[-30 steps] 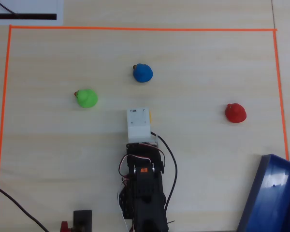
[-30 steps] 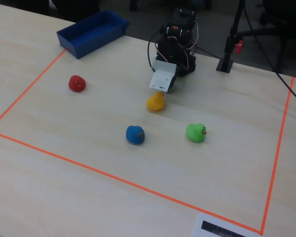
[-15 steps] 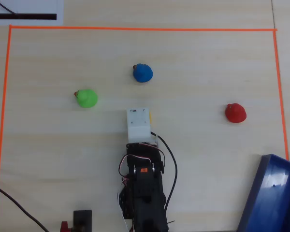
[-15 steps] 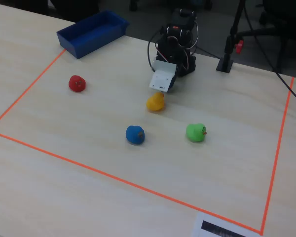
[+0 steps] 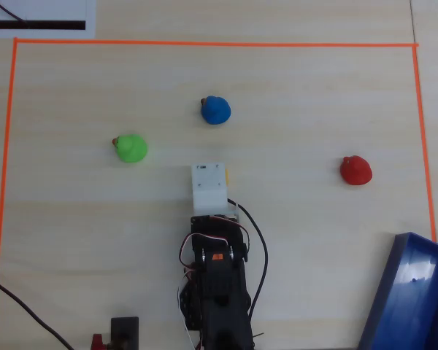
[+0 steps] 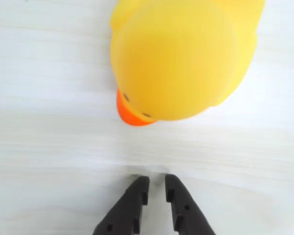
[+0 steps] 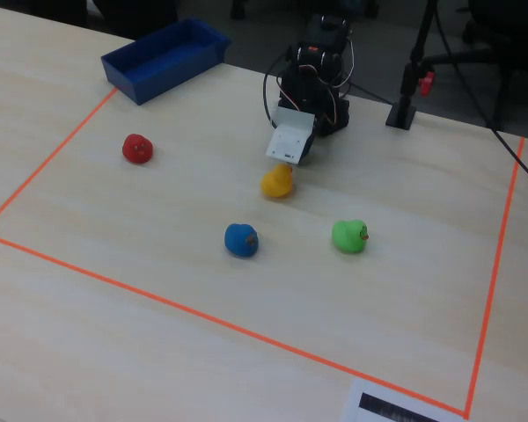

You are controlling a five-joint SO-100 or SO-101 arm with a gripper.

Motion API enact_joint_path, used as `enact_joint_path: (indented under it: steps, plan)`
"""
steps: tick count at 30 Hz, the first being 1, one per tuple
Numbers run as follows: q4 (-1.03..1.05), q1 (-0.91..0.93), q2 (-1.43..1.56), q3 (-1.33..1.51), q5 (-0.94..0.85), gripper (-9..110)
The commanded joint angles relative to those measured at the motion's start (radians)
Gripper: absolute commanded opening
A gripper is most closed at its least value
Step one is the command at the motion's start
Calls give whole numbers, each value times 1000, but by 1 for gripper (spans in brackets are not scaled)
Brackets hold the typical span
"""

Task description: Grasp yellow duck and put it into box.

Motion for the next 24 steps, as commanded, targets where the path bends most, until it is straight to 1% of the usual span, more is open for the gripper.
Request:
enact_joint_path:
  steps: [1, 15, 20, 24]
  plan:
    - [5, -6, -2, 2, 8, 1]
    - [5, -6, -2, 2, 8, 1]
    - [5, -46, -2, 2, 6, 0]
    - [5, -40, -2, 2, 6, 0]
